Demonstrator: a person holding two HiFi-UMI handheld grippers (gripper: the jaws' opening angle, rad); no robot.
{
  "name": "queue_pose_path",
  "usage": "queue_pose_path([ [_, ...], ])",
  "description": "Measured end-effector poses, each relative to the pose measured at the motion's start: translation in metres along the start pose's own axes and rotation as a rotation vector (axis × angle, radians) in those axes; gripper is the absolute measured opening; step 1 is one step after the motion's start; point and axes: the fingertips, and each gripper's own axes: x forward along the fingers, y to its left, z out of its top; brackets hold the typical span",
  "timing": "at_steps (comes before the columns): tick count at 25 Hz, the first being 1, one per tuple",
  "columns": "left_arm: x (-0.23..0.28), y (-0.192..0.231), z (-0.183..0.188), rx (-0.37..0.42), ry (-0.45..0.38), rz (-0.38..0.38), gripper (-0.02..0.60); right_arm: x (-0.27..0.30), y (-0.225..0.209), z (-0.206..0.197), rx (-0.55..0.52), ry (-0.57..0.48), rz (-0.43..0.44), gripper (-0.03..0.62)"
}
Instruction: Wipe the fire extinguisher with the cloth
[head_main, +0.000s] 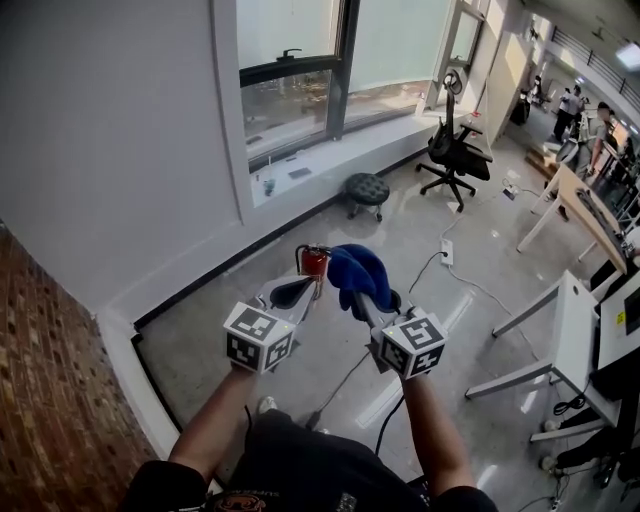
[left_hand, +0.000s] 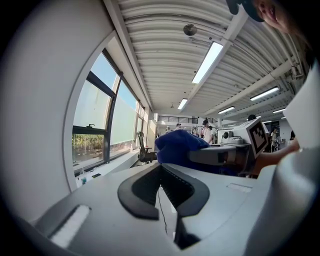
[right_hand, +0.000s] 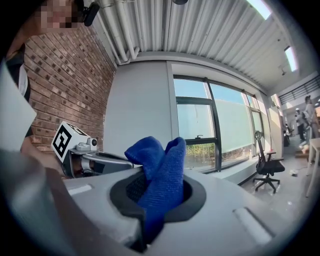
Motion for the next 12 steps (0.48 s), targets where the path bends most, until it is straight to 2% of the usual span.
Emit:
queue_pose_path([
  [8,0.011,0.003,-0.009,0.013,0.025,0.028,0.006,-0.004,-0.023,-0.015,0.029,0.031,-0.015,0.031],
  [12,0.025,0.033,-0.022,0.025,0.061,0.04,0.006,0.019,-0.037,-0.036,0.05,0.075,-0.03,0.031],
])
